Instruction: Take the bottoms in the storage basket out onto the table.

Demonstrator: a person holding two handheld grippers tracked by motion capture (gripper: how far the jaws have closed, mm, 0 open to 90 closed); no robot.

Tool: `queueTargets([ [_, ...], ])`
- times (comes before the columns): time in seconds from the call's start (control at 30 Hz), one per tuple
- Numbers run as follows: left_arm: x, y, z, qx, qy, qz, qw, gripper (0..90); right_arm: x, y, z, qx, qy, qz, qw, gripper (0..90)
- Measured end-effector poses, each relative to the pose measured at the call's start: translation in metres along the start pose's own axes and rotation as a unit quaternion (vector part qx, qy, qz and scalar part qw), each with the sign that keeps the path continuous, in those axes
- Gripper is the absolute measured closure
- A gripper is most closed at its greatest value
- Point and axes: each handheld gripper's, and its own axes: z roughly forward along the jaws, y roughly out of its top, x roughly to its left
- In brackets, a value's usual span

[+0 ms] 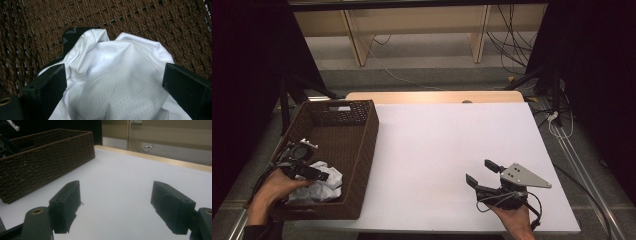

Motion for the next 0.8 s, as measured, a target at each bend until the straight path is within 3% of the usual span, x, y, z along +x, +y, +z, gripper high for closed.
queueTargets([
  [0.27, 0.000, 0.002, 0.008, 0.033, 0.015, 0.006, 0.9993, 5.7, -0.001, 0.000, 0.001, 0.003, 0.001, 0.002, 1.0000, 25.0],
  [0.47, 0.001, 0.003, 0.014, 0.052, 0.005, 0.008, 0.9986, 5.6, 0.000, -0.001, 0.003, 0.007, 0.003, 0.006, 1.0000, 25.3],
  [0.57, 0.003, 0.004, 0.022, 0.075, -0.008, 0.008, 0.9971, 4.4, -0.001, -0.002, 0.004, 0.010, 0.002, 0.007, 0.9999, 25.4],
  [0.7, 0.005, 0.004, 0.030, 0.103, -0.003, 0.003, 0.9947, 1.9, -0.001, -0.002, 0.004, 0.010, 0.002, 0.007, 0.9999, 25.6],
  [0.8, 0.004, 0.005, 0.031, 0.108, 0.000, 0.002, 0.9942, 1.3, -0.001, -0.002, 0.004, 0.012, 0.002, 0.006, 0.9999, 25.6],
])
